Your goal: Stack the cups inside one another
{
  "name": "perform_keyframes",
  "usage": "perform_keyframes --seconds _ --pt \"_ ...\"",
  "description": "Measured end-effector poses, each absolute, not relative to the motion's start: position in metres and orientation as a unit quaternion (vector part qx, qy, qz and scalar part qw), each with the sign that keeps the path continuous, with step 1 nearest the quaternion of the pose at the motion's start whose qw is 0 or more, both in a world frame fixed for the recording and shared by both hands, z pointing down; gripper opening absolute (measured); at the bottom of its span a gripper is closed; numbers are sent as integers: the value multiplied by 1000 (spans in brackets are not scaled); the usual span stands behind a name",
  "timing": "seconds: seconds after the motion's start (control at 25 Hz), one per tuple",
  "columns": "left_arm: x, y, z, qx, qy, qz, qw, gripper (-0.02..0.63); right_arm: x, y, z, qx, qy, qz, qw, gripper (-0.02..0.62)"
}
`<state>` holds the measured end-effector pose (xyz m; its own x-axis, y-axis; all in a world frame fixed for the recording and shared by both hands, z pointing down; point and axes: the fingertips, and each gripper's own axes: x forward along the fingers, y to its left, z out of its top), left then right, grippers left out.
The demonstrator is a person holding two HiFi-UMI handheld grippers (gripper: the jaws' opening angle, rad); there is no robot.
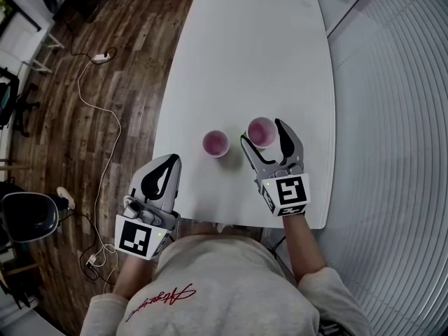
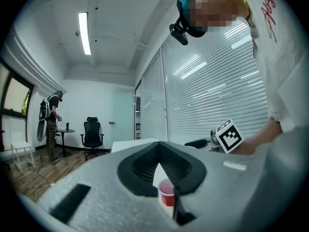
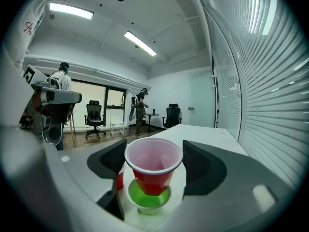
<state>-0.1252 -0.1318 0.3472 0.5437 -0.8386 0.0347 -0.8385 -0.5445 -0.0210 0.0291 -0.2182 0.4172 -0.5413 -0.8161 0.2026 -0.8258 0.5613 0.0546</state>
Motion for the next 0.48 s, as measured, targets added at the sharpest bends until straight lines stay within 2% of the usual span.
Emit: perform_keyframes --seconds 0.48 --pt "-128 -126 346 -877 480 -21 0 -5 25 -210 428 465 -877 32 112 360"
